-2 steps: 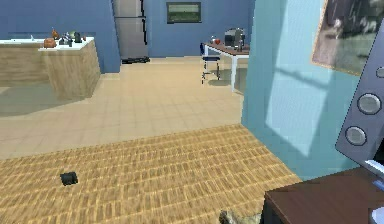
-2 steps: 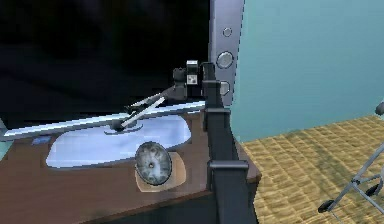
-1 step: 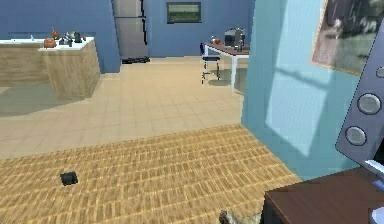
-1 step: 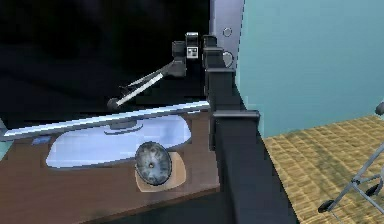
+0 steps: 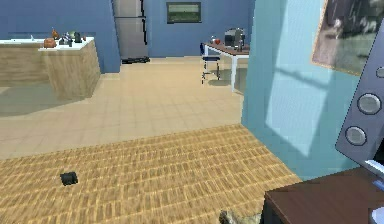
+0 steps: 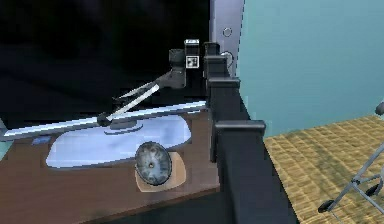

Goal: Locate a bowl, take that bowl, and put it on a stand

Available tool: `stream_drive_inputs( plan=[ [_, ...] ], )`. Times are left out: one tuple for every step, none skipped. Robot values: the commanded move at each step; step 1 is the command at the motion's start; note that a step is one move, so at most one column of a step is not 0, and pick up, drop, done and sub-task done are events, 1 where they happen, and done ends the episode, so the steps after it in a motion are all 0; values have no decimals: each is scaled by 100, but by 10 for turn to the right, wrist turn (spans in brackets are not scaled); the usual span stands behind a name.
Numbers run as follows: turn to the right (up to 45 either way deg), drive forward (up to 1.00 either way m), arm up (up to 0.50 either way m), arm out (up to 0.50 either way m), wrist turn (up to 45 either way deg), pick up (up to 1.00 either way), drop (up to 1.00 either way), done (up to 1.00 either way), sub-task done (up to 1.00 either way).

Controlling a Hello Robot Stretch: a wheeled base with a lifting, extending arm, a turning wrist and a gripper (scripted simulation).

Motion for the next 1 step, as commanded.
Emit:
stream_drive_inputs(
  plan=[
    [0, 0, 0, 0, 0, 0, 0, 100, 0]
  ],
)
